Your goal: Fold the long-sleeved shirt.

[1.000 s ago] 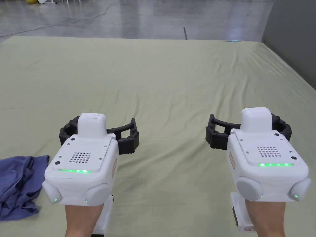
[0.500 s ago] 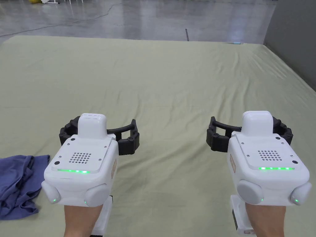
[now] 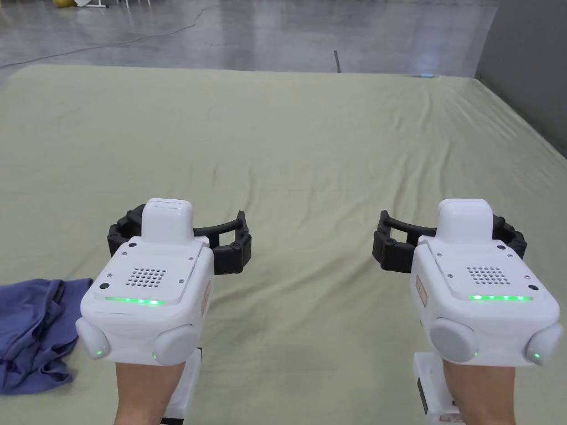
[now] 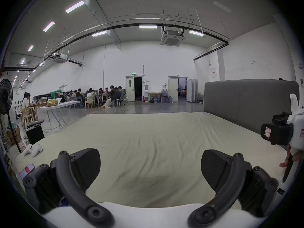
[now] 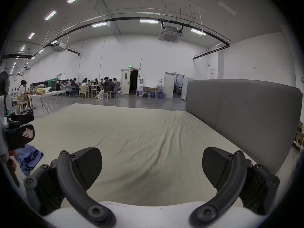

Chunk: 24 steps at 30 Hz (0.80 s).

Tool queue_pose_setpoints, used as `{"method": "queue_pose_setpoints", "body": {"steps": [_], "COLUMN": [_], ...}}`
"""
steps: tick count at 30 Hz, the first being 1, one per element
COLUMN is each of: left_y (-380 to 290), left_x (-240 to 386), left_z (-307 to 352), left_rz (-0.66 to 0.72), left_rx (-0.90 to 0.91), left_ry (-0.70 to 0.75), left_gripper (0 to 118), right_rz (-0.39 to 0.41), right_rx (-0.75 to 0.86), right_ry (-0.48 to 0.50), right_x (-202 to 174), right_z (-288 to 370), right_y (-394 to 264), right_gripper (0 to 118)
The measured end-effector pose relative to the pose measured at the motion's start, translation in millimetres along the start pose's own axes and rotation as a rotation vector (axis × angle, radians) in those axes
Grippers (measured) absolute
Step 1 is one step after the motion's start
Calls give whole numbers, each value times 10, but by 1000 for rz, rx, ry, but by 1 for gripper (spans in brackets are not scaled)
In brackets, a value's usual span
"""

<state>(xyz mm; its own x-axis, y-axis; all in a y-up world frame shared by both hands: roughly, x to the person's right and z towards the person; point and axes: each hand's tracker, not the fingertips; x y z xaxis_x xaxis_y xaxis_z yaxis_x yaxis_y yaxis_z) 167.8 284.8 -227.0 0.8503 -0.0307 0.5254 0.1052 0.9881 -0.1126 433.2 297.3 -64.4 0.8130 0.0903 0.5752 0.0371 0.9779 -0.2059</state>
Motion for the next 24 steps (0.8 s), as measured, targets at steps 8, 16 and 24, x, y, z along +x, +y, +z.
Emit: {"method": "queue_pose_setpoints", "body": {"steps": [8, 16, 24], "left_y": [46, 66, 68], "left_x": [-7, 26, -18], "left_z": [-20, -22, -31], "left_rz": [9, -9, 2], "left_rx": [5, 0, -12], "left_ry": [4, -5, 14], "left_gripper": [118, 118, 118], "right_rz": [-8, -82, -188], "right_rx": [39, -51, -109], "right_ry": [-13, -56, -27], "right_x": [33, -46, -65], "right_z": [16, -34, 21], "right_y": [39, 141, 351], "right_gripper": [118, 118, 118]}}
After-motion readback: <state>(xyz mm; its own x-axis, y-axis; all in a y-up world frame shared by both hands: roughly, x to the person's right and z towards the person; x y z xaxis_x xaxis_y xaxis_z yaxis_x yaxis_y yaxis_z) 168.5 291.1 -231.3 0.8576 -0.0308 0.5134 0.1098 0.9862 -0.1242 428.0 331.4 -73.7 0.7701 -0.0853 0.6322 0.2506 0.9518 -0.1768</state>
